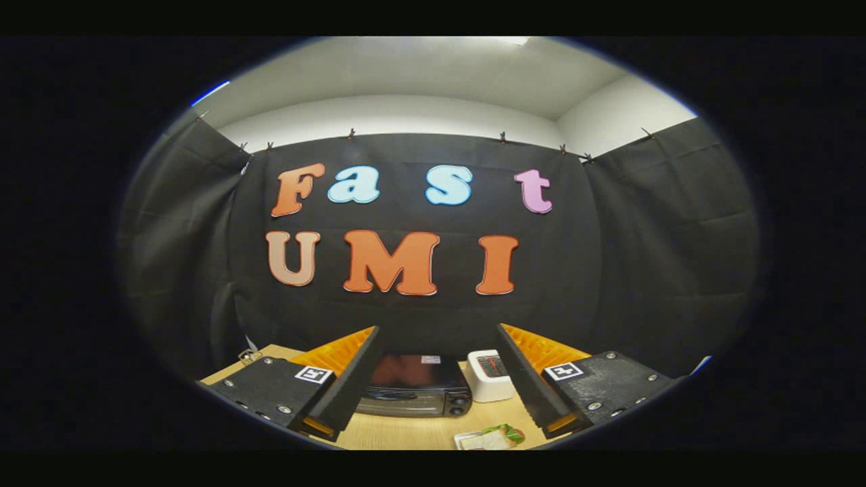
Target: Open the toaster oven, put the food inside, and close the toaster oven door.
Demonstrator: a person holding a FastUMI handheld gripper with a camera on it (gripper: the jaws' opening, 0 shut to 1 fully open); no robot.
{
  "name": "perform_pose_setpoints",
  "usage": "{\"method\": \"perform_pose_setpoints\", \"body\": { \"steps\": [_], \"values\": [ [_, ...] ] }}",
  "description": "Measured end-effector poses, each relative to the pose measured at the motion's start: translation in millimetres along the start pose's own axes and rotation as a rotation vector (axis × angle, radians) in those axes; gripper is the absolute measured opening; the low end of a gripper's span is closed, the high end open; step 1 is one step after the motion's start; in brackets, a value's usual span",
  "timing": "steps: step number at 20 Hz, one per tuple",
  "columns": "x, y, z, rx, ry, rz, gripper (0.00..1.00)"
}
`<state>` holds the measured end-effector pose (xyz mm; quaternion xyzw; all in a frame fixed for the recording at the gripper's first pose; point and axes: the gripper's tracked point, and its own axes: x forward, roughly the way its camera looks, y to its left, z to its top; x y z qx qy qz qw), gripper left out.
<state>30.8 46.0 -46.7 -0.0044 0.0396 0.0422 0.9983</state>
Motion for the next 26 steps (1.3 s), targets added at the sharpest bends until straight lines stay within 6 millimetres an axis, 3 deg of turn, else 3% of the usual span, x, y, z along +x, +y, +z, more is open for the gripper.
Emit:
{"method": "perform_pose_setpoints", "body": {
  "steps": [17,22,26],
  "values": [
    [84.5,91.9,-155.3,0.014,0.264,0.123,0.98],
    [106.9,103.5,-209.0,-0.010,0.353,0.114,0.98],
    [120.1,107.7,-239.6,-0.014,0.412,0.109,0.98]
  ]
}}
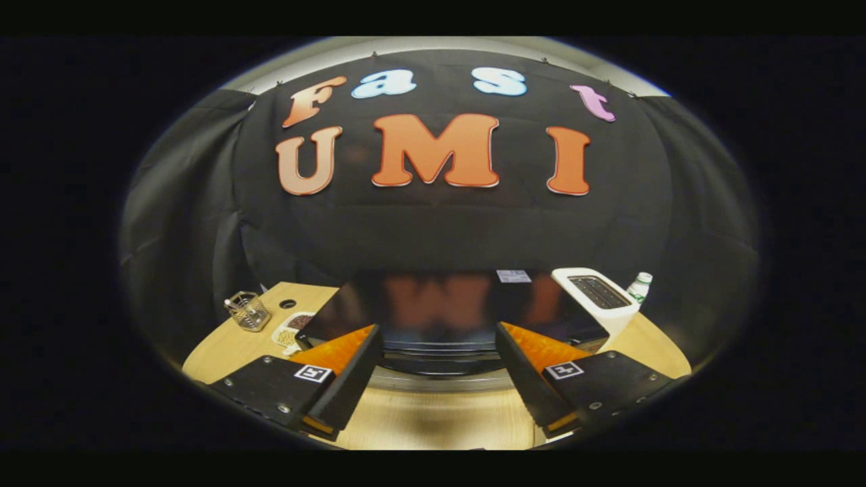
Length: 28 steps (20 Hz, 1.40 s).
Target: Open the toaster oven, put the food inside, and close the toaster oven door.
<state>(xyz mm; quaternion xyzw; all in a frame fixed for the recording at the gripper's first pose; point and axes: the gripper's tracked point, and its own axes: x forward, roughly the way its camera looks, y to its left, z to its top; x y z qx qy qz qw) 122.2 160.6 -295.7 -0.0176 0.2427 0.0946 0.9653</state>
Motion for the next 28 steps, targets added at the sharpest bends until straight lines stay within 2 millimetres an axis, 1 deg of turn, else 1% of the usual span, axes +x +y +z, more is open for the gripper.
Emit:
{"method": "perform_pose_setpoints", "body": {
  "steps": [2,4,5,6,7,8,10,12,13,14,17,20,25,28],
  "values": [
    [8.2,-1.8,-7.3,0.004,0.019,-0.006,0.99],
    [12.8,-0.3,-14.2,0.015,0.040,-0.001,0.99],
    [12.0,-3.0,-17.7,0.018,0.047,-0.011,0.99],
    [13.4,-3.4,-12.4,0.022,0.029,-0.008,0.99],
    [11.0,-2.4,-16.8,0.024,0.046,-0.003,0.98],
    [10.2,-2.1,-12.8,0.026,0.036,-0.004,0.98],
    [6.4,-4.3,-17.4,0.004,0.044,-0.010,0.98],
    [0.0,-5.3,-22.5,0.025,0.063,-0.011,0.99],
    [-2.0,-4.9,-21.9,0.034,0.057,-0.008,0.99],
    [-4.3,-4.7,-27.1,0.027,0.071,-0.005,0.99],
    [-20.2,-4.9,-32.9,0.026,0.085,-0.002,0.99],
    [-37.6,-4.4,-45.5,0.027,0.102,0.002,0.99],
    [-68.3,-5.0,-76.2,0.028,0.144,0.005,0.99],
    [-81.9,-6.0,-97.2,0.027,0.167,0.000,0.99]
  ]
}}
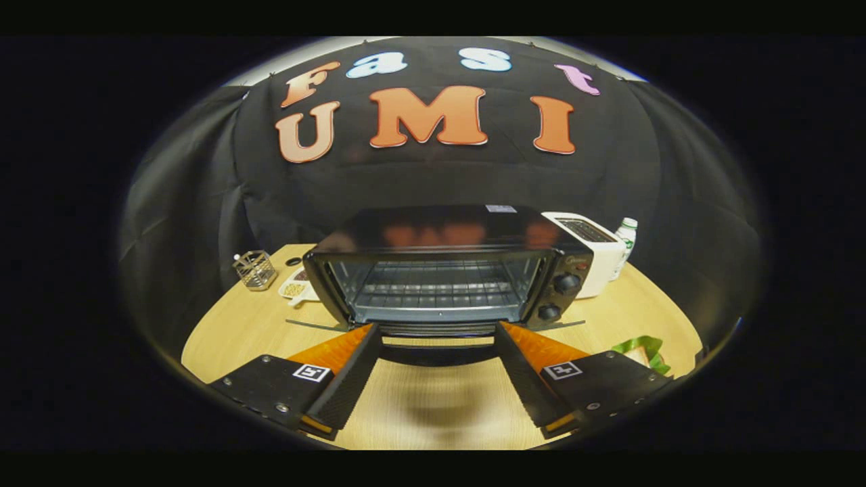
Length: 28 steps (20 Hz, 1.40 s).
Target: Open the toaster oven, put the food inside, and close the toaster oven door.
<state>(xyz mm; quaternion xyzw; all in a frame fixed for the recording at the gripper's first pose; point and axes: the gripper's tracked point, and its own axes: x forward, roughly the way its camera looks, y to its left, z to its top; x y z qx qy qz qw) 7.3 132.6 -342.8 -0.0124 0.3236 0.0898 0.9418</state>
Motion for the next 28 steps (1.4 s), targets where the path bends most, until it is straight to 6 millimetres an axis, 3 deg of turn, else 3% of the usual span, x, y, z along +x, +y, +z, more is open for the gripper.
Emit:
{"method": "perform_pose_setpoints", "body": {
  "steps": [7,17,22,28],
  "values": [
    [-9.0,-2.3,-54.2,-0.014,0.065,-0.017,0.98],
    [5.1,-14.2,-129.4,0.039,0.212,-0.031,1.00],
    [-1.7,-13.6,-123.3,0.035,0.213,-0.004,1.00],
    [-43.4,-44.3,-104.4,0.087,0.247,0.094,0.99]
  ]
}}
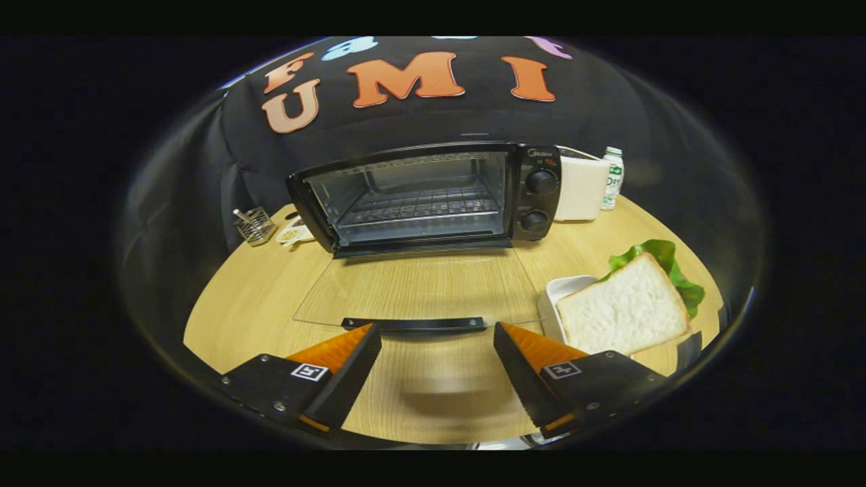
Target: Open the toaster oven, put the food inside, and close the toaster oven door.
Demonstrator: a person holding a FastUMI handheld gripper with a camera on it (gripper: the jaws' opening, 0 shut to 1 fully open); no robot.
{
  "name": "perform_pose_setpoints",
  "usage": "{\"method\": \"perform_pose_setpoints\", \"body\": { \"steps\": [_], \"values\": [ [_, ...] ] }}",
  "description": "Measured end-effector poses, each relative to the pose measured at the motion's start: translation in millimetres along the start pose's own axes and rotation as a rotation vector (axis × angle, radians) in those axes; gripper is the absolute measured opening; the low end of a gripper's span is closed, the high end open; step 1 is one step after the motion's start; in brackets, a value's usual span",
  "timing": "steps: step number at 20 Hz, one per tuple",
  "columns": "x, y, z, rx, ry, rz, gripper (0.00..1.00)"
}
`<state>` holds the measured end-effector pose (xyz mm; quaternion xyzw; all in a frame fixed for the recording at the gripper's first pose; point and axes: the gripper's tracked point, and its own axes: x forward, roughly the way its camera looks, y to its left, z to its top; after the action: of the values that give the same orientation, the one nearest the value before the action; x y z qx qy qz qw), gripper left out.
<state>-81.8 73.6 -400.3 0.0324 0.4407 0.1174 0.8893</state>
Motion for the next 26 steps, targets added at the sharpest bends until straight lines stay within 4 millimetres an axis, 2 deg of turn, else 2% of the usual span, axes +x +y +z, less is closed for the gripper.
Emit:
{"method": "perform_pose_setpoints", "body": {
  "steps": [4,7,11,14,17,22,26],
  "values": [
    [-39.1,-32.0,-5.6,0.047,0.104,0.082,0.98],
    [-60.5,-71.0,-3.0,0.039,0.148,0.085,0.99],
    [-81.2,-121.0,13.3,0.057,0.167,0.081,0.99],
    [-77.6,-154.7,25.9,0.039,0.180,0.070,0.99],
    [-63.3,-176.8,37.7,0.029,0.194,0.075,0.99],
    [-28.9,-181.3,33.8,0.042,0.282,0.132,0.98],
    [-12.0,-173.9,23.9,0.049,0.355,0.173,0.79]
  ]
}}
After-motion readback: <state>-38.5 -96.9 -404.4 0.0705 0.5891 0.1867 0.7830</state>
